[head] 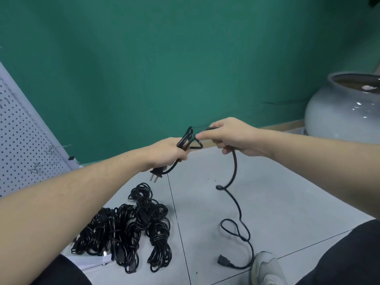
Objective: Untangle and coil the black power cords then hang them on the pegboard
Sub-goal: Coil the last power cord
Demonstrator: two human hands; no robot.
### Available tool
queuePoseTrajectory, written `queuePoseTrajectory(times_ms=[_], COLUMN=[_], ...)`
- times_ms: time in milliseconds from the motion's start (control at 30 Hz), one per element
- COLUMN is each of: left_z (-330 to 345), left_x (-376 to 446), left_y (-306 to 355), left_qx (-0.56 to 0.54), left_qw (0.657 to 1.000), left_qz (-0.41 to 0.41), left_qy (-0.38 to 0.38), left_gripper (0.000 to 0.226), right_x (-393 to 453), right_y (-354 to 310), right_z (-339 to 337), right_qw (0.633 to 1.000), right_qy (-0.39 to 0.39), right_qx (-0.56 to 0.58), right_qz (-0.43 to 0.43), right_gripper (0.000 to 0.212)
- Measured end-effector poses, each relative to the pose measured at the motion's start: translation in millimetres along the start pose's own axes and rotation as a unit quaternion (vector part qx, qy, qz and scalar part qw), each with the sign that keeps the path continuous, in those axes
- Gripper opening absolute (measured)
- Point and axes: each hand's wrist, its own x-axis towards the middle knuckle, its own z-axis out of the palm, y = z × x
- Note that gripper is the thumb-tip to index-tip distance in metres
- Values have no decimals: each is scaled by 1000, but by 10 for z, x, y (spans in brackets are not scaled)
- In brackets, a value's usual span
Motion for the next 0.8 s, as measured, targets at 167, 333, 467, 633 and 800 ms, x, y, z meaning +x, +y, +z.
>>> queuePoseTrajectory(times_ms=[167, 333, 467, 633, 800], left_z=[34, 279, 337, 343, 382], left_x=[-25, 11, -10, -50, -18], left_y=[-20, 177, 238, 196, 221], left_qx=[-37, -232, -328, -415, -479], left_qw=[996, 965, 939, 906, 875], left_qz=[34, 45, 1, 30, 54], left_qy=[67, 115, 103, 80, 45], left_gripper=[55, 45, 44, 31, 30], right_x=[26, 149, 155, 126, 57], right_y=[6, 78, 54, 8, -109], right_z=[12, 214, 215, 175, 192], right_qw=[994, 980, 971, 943, 940], right_qy=[47, 184, 49, 9, 10], right_qx=[84, 26, 224, 331, 335], right_qz=[-48, -70, 62, 42, 62], right_gripper=[21, 36, 43, 48, 30])
